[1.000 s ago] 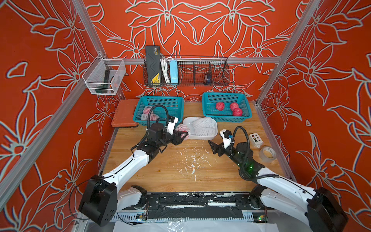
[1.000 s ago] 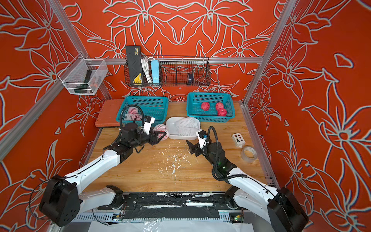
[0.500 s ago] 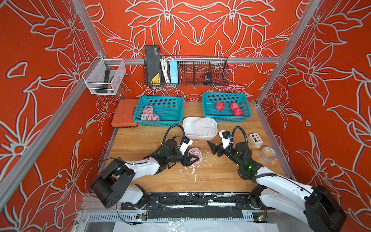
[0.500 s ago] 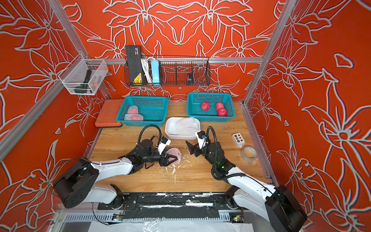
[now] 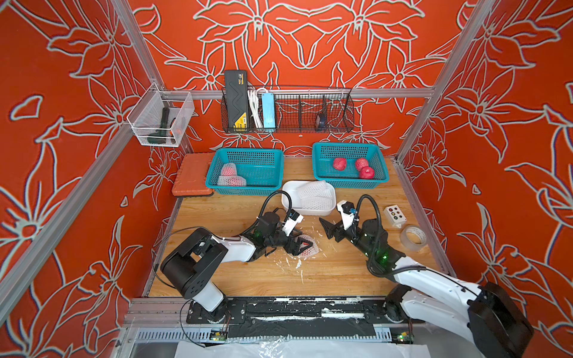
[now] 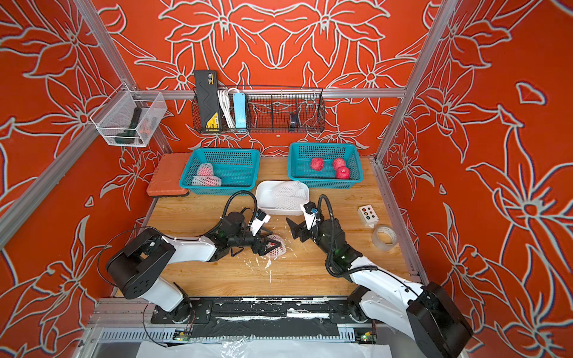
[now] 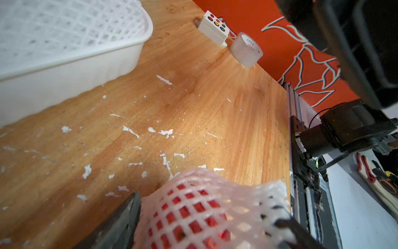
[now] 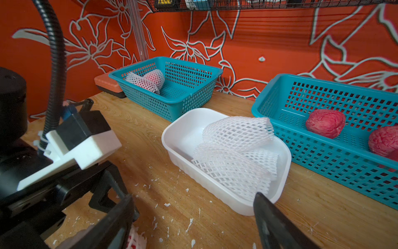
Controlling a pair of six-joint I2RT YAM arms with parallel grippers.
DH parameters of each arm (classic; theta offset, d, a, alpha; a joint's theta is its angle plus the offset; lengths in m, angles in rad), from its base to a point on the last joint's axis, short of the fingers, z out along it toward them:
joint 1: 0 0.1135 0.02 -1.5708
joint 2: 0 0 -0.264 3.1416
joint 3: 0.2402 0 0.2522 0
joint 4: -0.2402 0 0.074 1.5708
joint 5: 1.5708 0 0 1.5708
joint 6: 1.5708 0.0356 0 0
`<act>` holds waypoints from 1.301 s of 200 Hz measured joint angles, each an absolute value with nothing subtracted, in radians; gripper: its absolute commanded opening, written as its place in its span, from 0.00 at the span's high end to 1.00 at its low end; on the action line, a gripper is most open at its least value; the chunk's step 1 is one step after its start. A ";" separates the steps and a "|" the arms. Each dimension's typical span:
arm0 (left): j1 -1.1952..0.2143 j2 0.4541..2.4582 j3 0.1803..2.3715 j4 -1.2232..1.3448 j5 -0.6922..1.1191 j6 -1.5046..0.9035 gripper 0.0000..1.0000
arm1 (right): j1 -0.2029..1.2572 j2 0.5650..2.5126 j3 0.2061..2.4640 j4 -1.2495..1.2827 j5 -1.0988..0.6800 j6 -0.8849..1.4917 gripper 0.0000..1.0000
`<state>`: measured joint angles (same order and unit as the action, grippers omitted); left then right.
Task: Remove foam nets from apples
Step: Place the apple at the center of the board.
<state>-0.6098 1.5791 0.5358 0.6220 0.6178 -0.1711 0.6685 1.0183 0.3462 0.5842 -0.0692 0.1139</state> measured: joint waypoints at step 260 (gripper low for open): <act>-0.522 1.601 0.575 0.645 0.603 -0.186 0.27 | 0.797 1.331 0.477 0.429 -0.311 0.088 0.28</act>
<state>-0.5224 1.6009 0.5751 0.6449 0.6025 -0.1860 0.7975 1.3312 0.4770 0.4290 -0.3111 0.0883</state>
